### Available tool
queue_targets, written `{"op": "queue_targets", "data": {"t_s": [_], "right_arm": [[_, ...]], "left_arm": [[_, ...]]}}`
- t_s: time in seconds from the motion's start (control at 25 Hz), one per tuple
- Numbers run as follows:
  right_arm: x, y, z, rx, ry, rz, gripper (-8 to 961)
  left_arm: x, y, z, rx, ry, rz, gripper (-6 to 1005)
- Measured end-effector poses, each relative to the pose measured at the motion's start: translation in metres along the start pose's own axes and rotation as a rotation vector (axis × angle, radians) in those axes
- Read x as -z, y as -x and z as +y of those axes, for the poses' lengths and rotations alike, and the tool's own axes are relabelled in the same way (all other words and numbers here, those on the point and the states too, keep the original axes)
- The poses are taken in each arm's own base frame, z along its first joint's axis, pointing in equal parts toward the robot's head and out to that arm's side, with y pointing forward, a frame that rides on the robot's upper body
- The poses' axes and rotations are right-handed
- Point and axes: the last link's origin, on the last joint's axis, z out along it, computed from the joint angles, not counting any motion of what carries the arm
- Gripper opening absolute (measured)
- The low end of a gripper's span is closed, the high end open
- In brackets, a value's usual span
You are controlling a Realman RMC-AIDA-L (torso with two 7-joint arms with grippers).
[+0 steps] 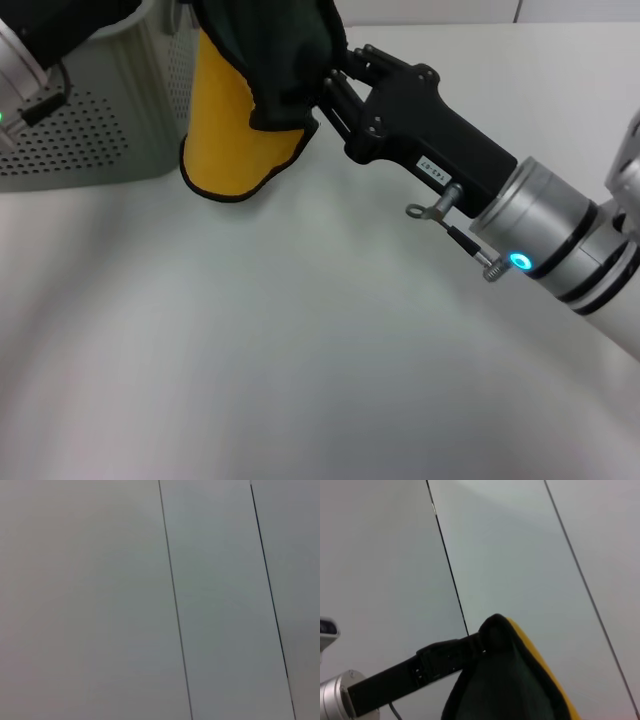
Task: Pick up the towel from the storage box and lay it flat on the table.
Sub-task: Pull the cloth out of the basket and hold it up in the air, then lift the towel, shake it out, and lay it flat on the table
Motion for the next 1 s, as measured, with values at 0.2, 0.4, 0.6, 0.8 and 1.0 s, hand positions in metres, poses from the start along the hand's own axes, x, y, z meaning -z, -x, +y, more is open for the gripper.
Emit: {"op": "queue_targets", "data": {"t_s": [0.2,0.4,0.6,0.8,1.0], "right_arm": [[0.005,0.001,0.001,0.001,0.002,-0.016,208],[0.008,0.003,0.001,0.021,0.023,-0.025,137],[0.013,0.006,0.0,0.036,0.046,-0.053,8],[0.022,0.012,-0.003,0.041,0.036,-0.091,5],[0.033,0.025,-0.014,0.073,0.021,-0.118,3]], "left_arm": [[0.001,0.0,-0.001,0.001,-0.004,0.0,38],[0.0,0.0,0.0,0.001,-0.001,0.001,41],[0.0,0.0,0.001,-0.004,0.008,-0.002,44],[0.006,0.008,0.002,0.0,0.043,-0.024,47],[0.021,0.022,0.006,0.039,0.123,-0.042,50]]}}
